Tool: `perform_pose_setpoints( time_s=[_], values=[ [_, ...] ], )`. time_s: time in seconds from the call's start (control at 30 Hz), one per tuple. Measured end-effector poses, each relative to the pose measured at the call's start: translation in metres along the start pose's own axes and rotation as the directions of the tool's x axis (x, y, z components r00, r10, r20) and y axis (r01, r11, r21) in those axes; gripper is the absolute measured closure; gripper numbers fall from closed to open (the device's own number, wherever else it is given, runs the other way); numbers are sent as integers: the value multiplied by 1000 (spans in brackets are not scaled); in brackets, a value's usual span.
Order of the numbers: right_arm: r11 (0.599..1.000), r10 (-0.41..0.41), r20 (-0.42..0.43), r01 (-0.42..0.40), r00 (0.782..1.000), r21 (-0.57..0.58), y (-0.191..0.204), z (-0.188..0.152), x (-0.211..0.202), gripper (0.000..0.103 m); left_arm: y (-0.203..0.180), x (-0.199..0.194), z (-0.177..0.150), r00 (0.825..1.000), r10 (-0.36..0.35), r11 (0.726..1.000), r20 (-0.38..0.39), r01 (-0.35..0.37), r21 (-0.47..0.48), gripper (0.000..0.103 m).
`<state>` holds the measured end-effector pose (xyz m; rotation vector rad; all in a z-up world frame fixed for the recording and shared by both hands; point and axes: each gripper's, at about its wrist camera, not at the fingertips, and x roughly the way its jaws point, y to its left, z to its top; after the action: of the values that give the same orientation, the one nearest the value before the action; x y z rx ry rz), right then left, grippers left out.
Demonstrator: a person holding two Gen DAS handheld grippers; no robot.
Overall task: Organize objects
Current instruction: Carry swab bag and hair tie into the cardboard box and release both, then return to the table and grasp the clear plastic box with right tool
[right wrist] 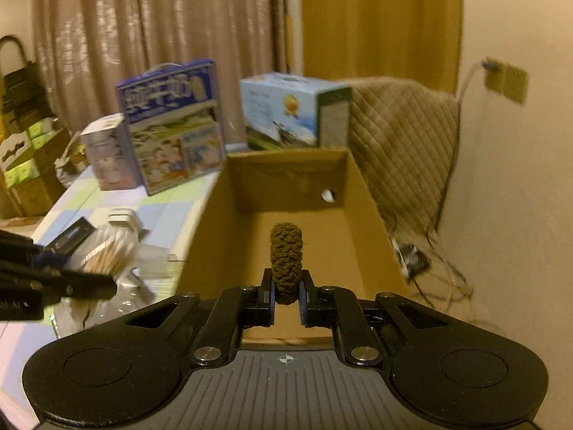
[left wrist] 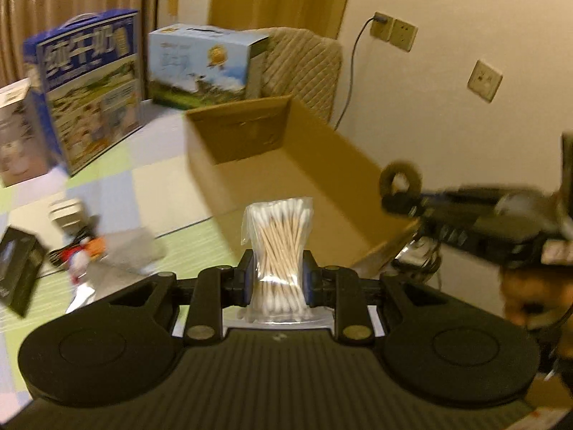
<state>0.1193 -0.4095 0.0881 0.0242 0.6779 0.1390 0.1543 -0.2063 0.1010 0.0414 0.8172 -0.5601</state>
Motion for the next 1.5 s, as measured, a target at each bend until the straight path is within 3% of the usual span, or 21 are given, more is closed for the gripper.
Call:
perform_pose_setpoints(
  time_s=[0.2,0.23,0.27,0.3,0.33,0.43,0.47,0.63,0.77,0.93,1.1,1.33,1.5],
  values=[
    [998,9,-18,-8,1000,59,-32,3,15,94,-24,36,29,999,-29,1000,28,29,-11,79],
    [997,24,-16,-23,1000,76,-36,3,19,94,-26,41,31,999,-25,1000,39,26,-11,75],
    [995,46,-18,-44,999,86,-40,3,19,94,-27,45,34,999,-27,1000,42,28,-15,62],
    [993,64,-26,-61,998,97,-44,3,21,93,-27,47,35,999,-27,999,43,28,-20,57],
    [993,66,-26,-63,997,103,-47,4,22,87,-27,48,36,999,-27,999,47,28,-20,57],
    [992,54,2,-54,999,118,-54,1,17,57,-22,41,35,998,-11,1000,60,12,-18,56],
    [990,52,10,-53,999,132,-56,0,16,52,-18,37,34,998,-7,1000,64,9,-28,55],
    [982,54,33,-59,998,181,-62,-3,8,52,-3,14,21,997,28,998,71,-24,-62,54],
    [973,65,58,-76,996,217,-58,-4,-9,52,10,-7,11,995,58,995,79,-51,-92,47],
    [963,104,78,-120,992,240,-40,1,-32,52,26,-45,1,987,132,985,87,-120,-125,45],
    [958,173,100,-191,980,214,-6,3,-57,52,43,-93,-12,970,220,967,106,-202,-155,32],
    [946,279,96,-290,956,142,55,1,-74,51,76,-152,-40,940,318,936,122,-291,-199,23],
    [942,330,62,-333,942,48,99,-10,-76,50,101,-170,-56,932,341,926,123,-310,-218,18]
  ],
)
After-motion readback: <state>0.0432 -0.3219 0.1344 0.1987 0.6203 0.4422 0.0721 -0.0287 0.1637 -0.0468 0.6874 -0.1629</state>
